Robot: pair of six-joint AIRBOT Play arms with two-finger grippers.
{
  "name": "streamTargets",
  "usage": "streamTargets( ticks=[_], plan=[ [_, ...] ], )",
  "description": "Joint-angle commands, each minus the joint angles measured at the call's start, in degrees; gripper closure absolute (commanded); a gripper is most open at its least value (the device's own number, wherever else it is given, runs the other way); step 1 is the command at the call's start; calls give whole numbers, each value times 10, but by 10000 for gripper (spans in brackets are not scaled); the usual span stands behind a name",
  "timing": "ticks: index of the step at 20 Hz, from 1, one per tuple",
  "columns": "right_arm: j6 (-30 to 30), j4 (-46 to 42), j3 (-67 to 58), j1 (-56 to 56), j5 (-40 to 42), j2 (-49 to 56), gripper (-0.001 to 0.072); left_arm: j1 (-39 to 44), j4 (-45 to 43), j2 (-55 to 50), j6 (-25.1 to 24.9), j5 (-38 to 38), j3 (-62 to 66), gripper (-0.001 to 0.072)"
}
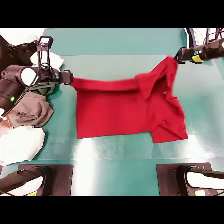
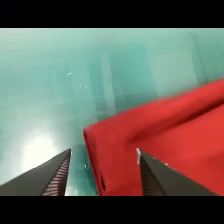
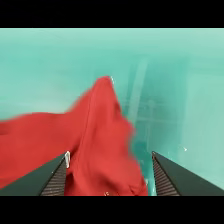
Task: Fold the shirts.
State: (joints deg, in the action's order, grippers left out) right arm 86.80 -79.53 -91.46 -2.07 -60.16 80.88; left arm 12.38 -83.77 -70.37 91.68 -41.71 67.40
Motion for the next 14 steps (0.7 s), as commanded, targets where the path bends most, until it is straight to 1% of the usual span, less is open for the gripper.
streamTargets(
  ticks=[1, 3, 4, 5, 6, 7, 8, 10, 11, 14],
  plan=[
    [0, 0, -21, -18, -21, 6, 137, -26, -1, -13, 14, -84, 39, 216],
    [-1, 1, -33, -41, -81, -8, 138, -59, -1, -1, 10, -180, 53, 216],
    [-5, 2, -28, -50, -104, -19, 138, -75, 0, 6, -3, -231, 49, 216],
    [-14, 5, -13, -59, -121, -35, 138, -86, 2, 9, -19, -275, 40, 216],
    [-19, 5, 9, -65, -126, -54, 138, -93, 4, 9, -24, -315, 24, 216],
    [-19, 4, 39, -67, -123, -76, 155, -95, 19, 12, -34, -338, 2, 216],
    [-19, 3, 68, -68, -118, -97, 156, -95, 47, 22, -38, -338, -31, 216],
    [-20, 4, 134, -67, -98, -143, 156, -94, 147, 44, -54, -304, -107, 216],
    [-20, 5, 167, -64, -87, -166, 156, -94, 171, 56, -57, -290, -143, 216],
    [-20, 5, 236, -62, -64, -222, 156, -93, 176, 73, -49, -289, -225, 217]
  ],
)
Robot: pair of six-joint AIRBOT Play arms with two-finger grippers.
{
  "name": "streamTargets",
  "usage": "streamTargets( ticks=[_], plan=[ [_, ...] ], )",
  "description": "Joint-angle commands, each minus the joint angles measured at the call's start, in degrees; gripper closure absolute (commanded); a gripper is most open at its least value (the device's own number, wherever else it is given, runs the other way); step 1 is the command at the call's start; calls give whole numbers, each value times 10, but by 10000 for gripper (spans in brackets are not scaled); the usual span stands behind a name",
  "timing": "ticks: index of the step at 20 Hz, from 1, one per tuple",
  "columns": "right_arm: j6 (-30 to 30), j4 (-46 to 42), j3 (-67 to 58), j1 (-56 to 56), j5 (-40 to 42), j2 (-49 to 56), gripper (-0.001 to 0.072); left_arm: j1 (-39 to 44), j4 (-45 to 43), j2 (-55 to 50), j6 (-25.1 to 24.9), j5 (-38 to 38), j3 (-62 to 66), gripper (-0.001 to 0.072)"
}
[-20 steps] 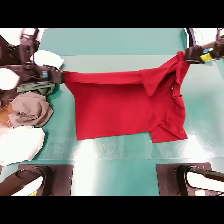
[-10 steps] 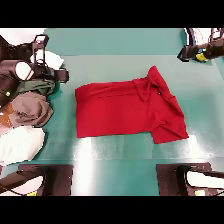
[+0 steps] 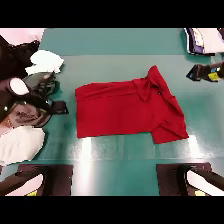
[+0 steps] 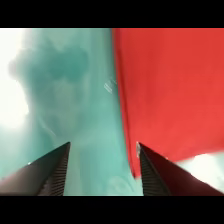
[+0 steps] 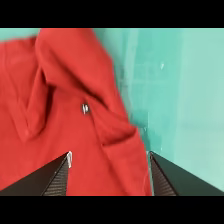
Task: Fold the shirts.
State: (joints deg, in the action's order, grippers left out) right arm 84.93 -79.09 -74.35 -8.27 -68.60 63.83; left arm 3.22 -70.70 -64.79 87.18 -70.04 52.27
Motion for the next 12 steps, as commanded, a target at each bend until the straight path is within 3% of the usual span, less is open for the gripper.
streamTargets(
  ticks=[1, 5, 12],
  plan=[
    [-1, 1, 82, 0, 26, -66, 155, 5, 43, 21, -3, 2, -93, 218],
    [-1, 1, 104, 0, 20, -106, 156, 64, 49, 24, 14, 61, -136, 217],
    [1, 1, 104, 0, 10, -136, 156, 148, 52, 23, 19, 95, -144, 217]
  ],
)
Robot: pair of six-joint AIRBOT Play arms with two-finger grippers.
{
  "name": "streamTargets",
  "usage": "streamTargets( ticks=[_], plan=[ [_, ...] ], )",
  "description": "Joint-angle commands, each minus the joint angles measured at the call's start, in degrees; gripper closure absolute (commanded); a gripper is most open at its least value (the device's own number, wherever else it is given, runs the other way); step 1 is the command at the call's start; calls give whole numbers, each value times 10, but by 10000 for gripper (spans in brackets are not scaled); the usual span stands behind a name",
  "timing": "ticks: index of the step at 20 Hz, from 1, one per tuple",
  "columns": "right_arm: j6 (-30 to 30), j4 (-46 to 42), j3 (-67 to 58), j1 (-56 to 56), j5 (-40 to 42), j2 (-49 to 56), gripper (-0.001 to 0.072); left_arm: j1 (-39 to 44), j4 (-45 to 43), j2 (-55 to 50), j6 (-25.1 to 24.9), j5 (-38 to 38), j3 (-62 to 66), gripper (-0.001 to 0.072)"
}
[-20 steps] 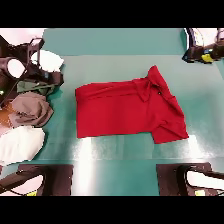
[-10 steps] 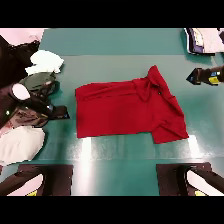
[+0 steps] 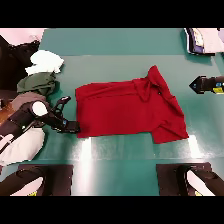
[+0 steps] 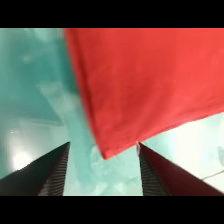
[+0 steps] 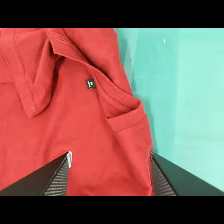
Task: Fold the shirts.
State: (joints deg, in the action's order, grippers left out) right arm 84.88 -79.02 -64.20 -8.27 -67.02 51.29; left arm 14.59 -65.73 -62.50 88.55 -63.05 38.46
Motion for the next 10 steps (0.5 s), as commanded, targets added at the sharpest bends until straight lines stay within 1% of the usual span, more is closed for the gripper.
streamTargets(
  ticks=[1, 5, 10],
  plan=[
    [2, 0, 2, 0, -11, -11, 156, 44, -2, -2, 17, 29, -5, 217],
    [2, 0, 2, 0, -32, -11, 156, 51, -10, -23, 40, 32, -5, 217],
    [2, 0, 2, 0, -41, -11, 156, 51, -13, -24, 45, 41, -5, 217]
  ],
)
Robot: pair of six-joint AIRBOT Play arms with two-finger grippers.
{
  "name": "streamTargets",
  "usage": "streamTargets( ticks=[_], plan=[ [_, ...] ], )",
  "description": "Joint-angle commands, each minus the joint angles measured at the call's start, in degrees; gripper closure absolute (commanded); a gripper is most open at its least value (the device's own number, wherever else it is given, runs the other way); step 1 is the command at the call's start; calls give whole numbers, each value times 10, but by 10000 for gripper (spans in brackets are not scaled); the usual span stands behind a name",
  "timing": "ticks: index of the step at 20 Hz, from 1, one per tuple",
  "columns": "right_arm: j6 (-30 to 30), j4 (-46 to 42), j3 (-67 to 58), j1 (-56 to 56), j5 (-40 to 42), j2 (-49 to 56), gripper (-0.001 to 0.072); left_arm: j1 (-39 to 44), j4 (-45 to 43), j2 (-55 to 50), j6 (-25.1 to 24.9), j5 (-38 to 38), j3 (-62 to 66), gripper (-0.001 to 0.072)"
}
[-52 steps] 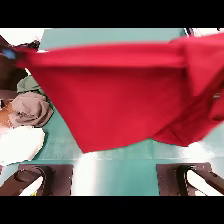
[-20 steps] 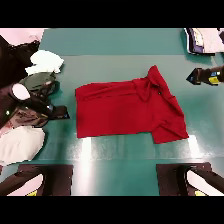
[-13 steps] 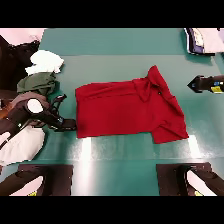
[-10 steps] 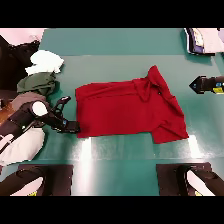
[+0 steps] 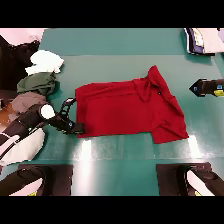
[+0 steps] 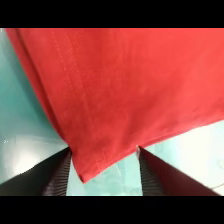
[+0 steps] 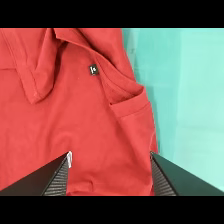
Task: Fold the shirts.
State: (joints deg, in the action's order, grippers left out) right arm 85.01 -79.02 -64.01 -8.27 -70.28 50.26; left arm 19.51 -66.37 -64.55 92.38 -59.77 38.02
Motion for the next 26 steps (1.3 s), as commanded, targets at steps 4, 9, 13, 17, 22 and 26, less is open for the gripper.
streamTargets(
  ticks=[4, 9, 13, 17, 22, 26],
  plan=[
    [0, 0, 0, 0, -10, -1, 156, 2, -6, -3, 7, 26, 0, 679],
    [-13, -1, 17, -38, -104, 4, 156, 2, -49, 46, 0, -10, 34, 683],
    [-15, 0, 142, -83, -110, 4, 156, 1, -115, 121, 3, -43, 42, 682],
    [-22, -2, 236, -101, -76, 4, 272, 1, -179, 130, 2, -97, 44, 683],
    [-52, 38, 269, -148, -63, 49, 272, 1, -200, 130, 9, -100, 45, 682],
    [-61, 61, 269, -126, -39, 105, 272, 1, -184, 130, 9, -99, 45, 682]
  ],
)
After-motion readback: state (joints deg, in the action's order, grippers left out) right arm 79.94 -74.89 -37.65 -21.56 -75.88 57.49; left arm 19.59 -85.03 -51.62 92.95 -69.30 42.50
